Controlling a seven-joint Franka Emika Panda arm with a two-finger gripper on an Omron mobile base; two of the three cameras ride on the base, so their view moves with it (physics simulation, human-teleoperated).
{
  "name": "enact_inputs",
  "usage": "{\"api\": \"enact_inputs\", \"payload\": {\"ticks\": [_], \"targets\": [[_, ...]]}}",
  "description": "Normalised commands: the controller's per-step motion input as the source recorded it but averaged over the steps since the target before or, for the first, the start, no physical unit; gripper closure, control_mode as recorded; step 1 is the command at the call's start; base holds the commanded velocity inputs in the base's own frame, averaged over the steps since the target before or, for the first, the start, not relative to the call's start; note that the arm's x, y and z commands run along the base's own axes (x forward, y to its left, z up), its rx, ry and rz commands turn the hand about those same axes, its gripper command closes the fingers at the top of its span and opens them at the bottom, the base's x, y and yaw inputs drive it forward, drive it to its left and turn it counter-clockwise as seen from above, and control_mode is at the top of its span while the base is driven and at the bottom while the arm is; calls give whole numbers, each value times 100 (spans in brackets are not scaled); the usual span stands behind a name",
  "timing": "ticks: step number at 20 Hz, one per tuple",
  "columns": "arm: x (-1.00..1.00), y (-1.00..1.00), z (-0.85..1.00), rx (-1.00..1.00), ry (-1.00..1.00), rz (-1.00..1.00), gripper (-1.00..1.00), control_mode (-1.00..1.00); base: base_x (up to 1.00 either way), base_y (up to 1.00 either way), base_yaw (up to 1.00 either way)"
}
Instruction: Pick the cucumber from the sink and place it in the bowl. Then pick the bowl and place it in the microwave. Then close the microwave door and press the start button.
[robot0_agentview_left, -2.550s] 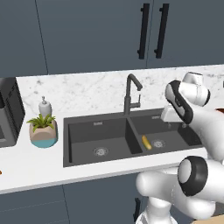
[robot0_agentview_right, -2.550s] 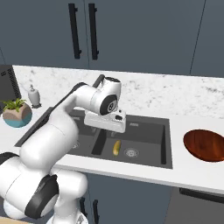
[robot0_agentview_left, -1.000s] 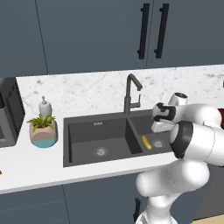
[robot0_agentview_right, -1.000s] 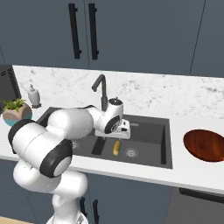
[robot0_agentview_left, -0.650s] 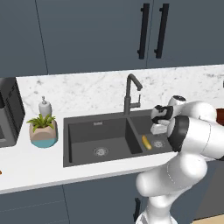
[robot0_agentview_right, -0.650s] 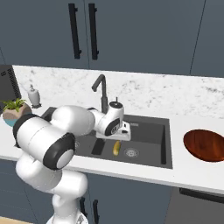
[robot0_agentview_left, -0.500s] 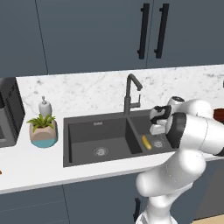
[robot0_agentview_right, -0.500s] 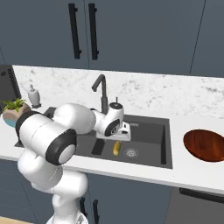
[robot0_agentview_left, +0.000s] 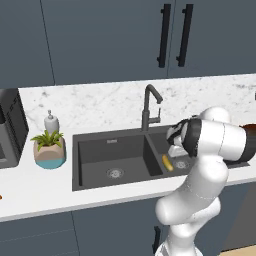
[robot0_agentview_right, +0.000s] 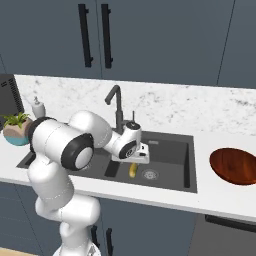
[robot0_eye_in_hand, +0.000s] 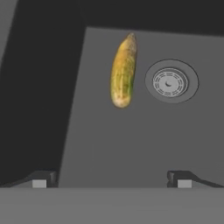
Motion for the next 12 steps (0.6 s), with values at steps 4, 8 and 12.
{"api": "enact_inputs", "payload": {"ticks": [4, 8, 12], "targets": [[35, 0, -26, 0, 0, 0, -100, -100, 0, 0, 0], [46, 0, -19, 0, 2, 0, -100, -100, 0, 0, 0], [56, 0, -16, 0, 9, 0, -100, -100, 0, 0, 0]]}}
